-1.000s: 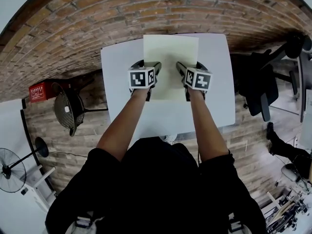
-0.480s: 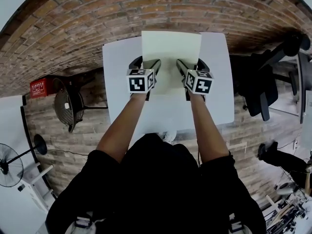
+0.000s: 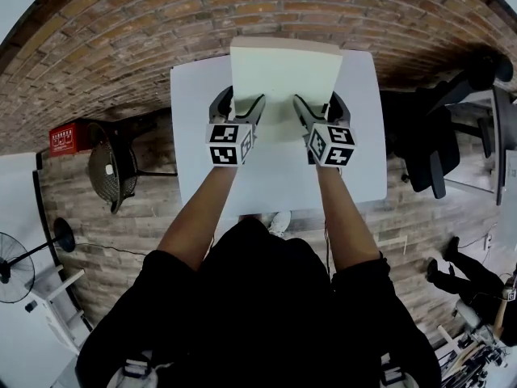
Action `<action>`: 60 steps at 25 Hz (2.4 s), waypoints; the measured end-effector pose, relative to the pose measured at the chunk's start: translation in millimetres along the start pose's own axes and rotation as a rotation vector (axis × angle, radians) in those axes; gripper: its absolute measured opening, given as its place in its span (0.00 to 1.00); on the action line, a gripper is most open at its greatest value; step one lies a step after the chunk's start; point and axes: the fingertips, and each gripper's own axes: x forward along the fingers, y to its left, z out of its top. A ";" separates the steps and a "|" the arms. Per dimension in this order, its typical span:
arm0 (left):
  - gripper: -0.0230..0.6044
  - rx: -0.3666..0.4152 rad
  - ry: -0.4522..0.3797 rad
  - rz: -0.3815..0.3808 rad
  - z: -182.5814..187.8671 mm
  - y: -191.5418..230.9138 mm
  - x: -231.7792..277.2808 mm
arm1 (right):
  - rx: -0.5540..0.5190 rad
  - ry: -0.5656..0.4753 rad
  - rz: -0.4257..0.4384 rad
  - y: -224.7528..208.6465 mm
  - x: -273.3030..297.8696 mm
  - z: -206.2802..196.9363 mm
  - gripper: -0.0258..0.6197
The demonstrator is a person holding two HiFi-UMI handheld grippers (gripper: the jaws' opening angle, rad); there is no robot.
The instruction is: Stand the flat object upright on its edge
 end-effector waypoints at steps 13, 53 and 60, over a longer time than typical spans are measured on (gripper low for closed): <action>0.56 0.108 -0.245 0.011 24.3 -13.9 -44.5 | -0.110 -0.212 0.048 23.1 -34.3 23.3 0.67; 0.56 0.212 -0.317 0.102 -98.2 -34.5 -152.1 | -0.266 -0.235 0.081 84.0 -115.5 -97.2 0.66; 0.56 0.203 -0.285 0.094 -112.6 -28.1 -153.7 | -0.279 -0.203 0.078 89.6 -114.0 -108.5 0.64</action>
